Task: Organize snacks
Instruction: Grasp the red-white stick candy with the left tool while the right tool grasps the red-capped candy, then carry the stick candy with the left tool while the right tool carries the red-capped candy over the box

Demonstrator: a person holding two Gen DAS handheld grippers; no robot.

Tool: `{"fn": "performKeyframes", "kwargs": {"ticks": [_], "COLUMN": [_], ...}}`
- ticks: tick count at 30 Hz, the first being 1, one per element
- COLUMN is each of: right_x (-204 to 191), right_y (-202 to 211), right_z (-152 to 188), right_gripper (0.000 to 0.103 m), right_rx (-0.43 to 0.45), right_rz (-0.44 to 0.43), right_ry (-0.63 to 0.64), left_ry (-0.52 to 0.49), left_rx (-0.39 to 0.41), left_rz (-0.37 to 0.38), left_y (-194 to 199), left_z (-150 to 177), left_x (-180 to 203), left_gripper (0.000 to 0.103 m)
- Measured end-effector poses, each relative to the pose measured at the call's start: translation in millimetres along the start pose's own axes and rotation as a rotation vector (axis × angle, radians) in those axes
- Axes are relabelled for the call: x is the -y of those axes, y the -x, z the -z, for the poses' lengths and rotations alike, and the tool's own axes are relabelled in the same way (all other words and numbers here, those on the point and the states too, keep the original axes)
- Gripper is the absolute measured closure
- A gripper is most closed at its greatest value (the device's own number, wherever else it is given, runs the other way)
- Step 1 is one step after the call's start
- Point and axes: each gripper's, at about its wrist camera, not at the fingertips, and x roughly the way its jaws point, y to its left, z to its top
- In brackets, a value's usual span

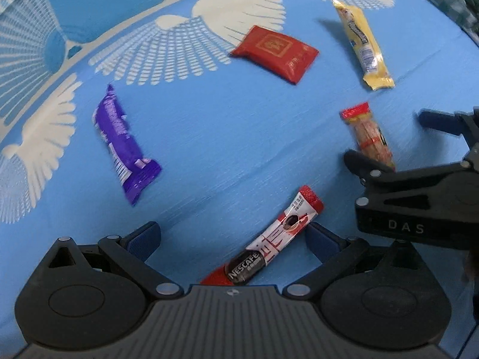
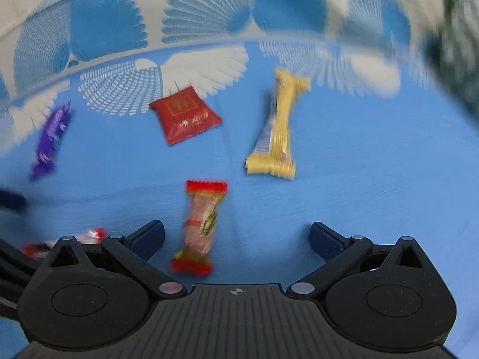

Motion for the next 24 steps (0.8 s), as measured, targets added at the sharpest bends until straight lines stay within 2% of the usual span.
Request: {"fn": "performKeyframes", "kwargs": {"ticks": [6, 8, 9, 10, 11, 12, 13, 16, 20, 24], "right_x": [3.0, 4.9, 4.8, 3.4, 1.0, -3.2, -9.4, -17.3, -5.5, 6.9], "right_y": [-0.3, -1.2, -1.0, 1.2, 7.0, 12.4, 16.4, 22.5, 39.6, 84.7], "right_z": [7.3, 7.9, 8.1, 8.7, 10.4, 11.5, 13.0, 18.4, 16.7, 22.8], "right_gripper": [0.001, 0.001, 0.004, 0.020, 0.054, 0.073, 0.082, 0.083, 0.084, 0.084], "right_rx": [0.056, 0.060, 0.060, 0.069, 0.087, 0.103, 0.102, 0.092, 0.066, 0.092], "right_rz": [-0.021, -0.022, -0.019, -0.015, -0.025, -0.045, -0.053, -0.048, -0.060, -0.061], "right_ry": [-0.012, -0.006, -0.002, 0.008, 0.025, 0.056, 0.098, 0.144, 0.045, -0.044], "left_ry": [-0.013, -0.010, 0.003, 0.014, 0.010, 0.023, 0.047, 0.070, 0.126, 0.169], "left_rx": [0.039, 0.046, 0.051, 0.061, 0.053, 0.038, 0.036, 0.038, 0.061, 0.112], "left_rz": [0.006, 0.030, 0.061, 0.059, 0.060, 0.086, 0.101, 0.081, 0.104, 0.110], "left_y": [-1.2, 2.8, 8.5, 16.9, 21.0, 22.3, 23.1, 28.8, 62.3, 109.5], "left_z": [3.9, 6.1, 8.1, 10.9, 11.5, 12.4, 14.9, 23.6, 36.1, 54.2], "left_x": [0.5, 1.3, 1.6, 3.8, 5.9, 5.9, 4.9, 5.1, 0.7, -0.1], "left_gripper": [0.000, 0.011, 0.035, 0.077, 0.091, 0.091, 0.092, 0.092, 0.092, 0.092]}}
